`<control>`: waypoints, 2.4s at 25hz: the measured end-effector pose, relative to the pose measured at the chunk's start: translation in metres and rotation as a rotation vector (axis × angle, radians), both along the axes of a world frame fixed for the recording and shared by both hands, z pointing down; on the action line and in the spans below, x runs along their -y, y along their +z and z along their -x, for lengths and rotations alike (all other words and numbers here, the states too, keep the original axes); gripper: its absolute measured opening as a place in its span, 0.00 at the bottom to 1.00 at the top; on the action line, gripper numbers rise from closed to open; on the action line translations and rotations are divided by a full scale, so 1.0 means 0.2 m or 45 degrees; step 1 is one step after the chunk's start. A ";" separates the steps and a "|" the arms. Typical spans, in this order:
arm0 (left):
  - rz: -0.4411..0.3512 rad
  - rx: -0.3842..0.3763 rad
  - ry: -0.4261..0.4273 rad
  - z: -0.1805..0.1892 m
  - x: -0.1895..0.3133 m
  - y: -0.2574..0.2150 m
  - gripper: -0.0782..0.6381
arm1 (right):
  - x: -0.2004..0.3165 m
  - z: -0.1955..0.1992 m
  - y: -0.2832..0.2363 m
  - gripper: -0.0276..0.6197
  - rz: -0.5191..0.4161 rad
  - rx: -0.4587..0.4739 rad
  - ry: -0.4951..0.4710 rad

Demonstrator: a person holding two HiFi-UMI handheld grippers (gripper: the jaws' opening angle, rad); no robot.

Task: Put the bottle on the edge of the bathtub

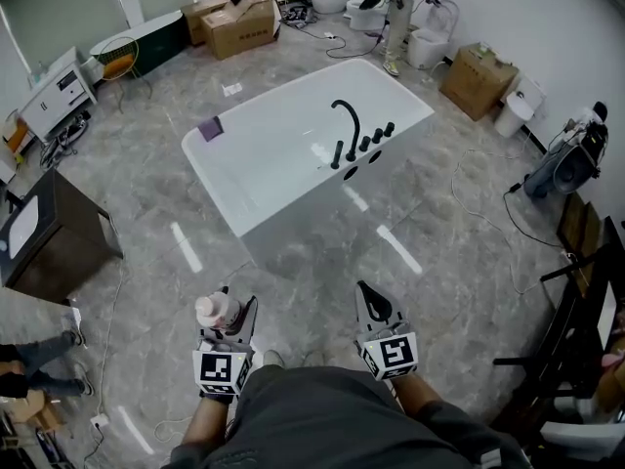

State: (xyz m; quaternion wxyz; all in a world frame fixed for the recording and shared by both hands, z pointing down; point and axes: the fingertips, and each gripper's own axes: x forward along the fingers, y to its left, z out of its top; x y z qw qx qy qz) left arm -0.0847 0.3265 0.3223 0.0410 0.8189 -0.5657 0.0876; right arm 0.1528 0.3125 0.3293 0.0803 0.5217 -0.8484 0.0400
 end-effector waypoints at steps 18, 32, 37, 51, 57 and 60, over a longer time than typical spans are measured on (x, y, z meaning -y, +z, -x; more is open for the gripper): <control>0.005 -0.053 -0.024 0.00 0.27 0.13 0.43 | 0.17 -0.03 0.18 0.04 0.050 -0.036 -0.035; 0.059 -0.067 0.081 0.09 1.22 0.33 0.43 | 1.13 0.17 0.15 0.04 0.086 -0.131 -0.089; 0.058 -0.086 0.121 0.16 1.54 0.34 0.43 | 1.49 0.29 0.13 0.04 0.105 -0.146 -0.119; 0.003 -0.040 0.179 -0.07 2.08 0.38 0.43 | 2.02 0.17 0.29 0.04 0.166 -0.169 -0.320; -0.028 0.014 0.158 -0.18 2.20 0.41 0.43 | 2.22 0.10 0.39 0.04 0.166 -0.221 -0.485; -0.025 0.021 0.153 -0.20 2.23 0.48 0.43 | 2.30 0.09 0.44 0.04 0.162 -0.231 -0.520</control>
